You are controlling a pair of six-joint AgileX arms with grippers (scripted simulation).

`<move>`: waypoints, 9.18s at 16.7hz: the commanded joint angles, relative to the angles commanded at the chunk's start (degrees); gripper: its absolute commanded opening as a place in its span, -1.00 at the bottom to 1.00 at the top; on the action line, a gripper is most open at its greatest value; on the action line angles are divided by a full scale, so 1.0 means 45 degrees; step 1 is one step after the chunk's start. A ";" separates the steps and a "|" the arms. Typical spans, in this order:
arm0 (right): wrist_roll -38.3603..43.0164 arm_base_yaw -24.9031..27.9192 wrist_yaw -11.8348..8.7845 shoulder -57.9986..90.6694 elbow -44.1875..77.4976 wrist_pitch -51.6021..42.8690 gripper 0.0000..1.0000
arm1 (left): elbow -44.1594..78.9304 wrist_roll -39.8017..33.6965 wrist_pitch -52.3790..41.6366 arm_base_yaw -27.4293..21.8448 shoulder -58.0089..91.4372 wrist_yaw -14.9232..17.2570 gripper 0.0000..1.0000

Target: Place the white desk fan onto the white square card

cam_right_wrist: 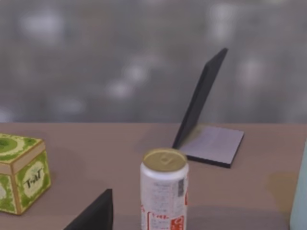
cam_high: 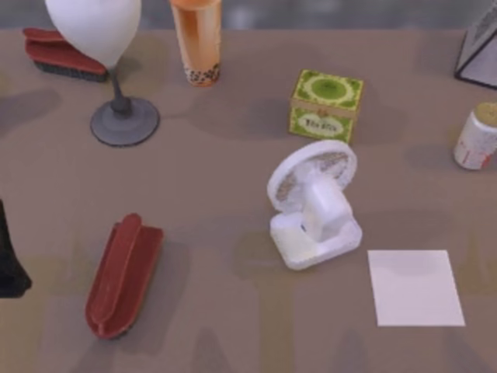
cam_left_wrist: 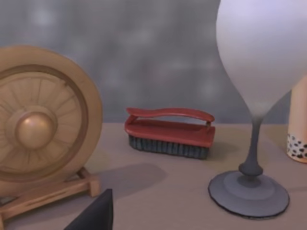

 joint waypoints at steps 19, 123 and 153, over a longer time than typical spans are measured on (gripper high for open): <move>-0.9694 0.4418 0.0006 1.6670 1.7376 -1.2450 1.00 | 0.0000 0.0000 0.0000 0.0000 0.0000 0.0000 1.00; 2.3125 0.5630 -0.0443 2.1600 1.9386 -1.8056 -1.00 | 0.0000 0.0000 0.0000 0.0000 0.0000 0.0000 1.00; 2.5977 0.5973 -0.0181 2.1000 1.6642 -1.6038 0.21 | 0.0000 0.0000 0.0000 0.0000 0.0000 0.0000 1.00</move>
